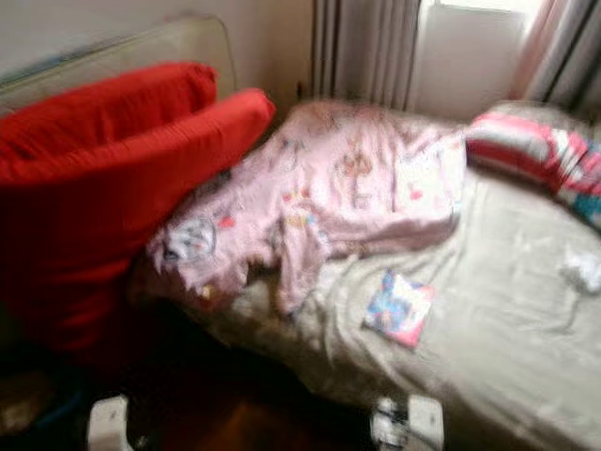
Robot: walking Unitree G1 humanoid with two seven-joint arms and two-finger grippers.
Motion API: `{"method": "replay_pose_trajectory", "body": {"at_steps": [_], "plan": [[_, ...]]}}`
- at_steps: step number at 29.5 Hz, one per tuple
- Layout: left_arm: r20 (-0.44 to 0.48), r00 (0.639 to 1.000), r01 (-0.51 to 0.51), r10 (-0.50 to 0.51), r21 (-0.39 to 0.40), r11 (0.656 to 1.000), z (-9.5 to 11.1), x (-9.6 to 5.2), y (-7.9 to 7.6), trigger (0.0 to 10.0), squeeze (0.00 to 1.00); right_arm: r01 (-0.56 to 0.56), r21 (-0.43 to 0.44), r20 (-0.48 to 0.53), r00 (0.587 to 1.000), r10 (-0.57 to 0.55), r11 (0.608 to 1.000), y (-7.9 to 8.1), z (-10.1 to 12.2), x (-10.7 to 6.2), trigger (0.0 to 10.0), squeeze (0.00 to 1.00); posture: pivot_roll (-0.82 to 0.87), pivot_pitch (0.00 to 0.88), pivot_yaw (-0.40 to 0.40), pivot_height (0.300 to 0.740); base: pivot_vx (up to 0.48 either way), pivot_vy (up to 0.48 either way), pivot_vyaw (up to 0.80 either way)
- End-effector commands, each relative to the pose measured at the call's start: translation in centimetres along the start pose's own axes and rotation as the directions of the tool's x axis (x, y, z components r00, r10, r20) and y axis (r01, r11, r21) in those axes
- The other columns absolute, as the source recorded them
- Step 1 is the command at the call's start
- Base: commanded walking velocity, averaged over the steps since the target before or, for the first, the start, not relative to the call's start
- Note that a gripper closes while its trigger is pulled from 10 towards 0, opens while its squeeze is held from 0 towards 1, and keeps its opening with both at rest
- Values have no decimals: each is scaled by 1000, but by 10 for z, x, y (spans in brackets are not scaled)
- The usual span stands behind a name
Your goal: Clean up the room
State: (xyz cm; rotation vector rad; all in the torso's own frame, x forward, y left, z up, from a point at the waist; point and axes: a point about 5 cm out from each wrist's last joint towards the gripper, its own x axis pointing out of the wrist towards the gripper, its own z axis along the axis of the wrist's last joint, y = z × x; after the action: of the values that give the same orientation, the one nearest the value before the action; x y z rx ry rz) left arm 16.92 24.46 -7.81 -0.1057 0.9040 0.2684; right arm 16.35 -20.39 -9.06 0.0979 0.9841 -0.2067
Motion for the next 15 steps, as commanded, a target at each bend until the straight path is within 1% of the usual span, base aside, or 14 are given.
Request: {"method": "replay_pose_trajectory", "body": {"at_steps": [1,5,9,10,11,13,15], "plan": [[-1,1000,-16,16,19,1000,3,0,8,10000,0,-30,-13,9,999,31,999,13,4,1,10000,0,64,24,39,740,0,480,0],[-1,1000,-17,17,22,1000,3,0,8,10000,0,-35,-26,2,999,35,999,15,3,1,10000,0,67,23,37,740,0,480,0],[-4,1000,-17,17,21,1000,2,-1,8,10000,0,-34,-77,4,999,34,996,16,4,1,10000,0,67,12,36,740,0,480,0],[-4,1000,-17,17,21,1000,2,-1,8,10000,0,-34,-77,4,999,34,996,16,4,1,10000,0,67,12,36,740,0,480,0],[-8,1000,-18,19,26,999,1,-1,9,10000,0,-31,-80,8,999,31,996,12,3,1,10000,0,65,4,38,740,0,480,0],[-9,1000,-19,19,28,999,1,-1,9,10000,0,-28,-82,12,1000,29,996,10,3,1,10000,0,63,0,38,740,0,480,794],[-9,1000,-20,20,30,999,1,-1,10,10000,0,-46,-94,12,999,47,995,14,4,1,10000,0,62,0,37,740,0,480,797]]}}
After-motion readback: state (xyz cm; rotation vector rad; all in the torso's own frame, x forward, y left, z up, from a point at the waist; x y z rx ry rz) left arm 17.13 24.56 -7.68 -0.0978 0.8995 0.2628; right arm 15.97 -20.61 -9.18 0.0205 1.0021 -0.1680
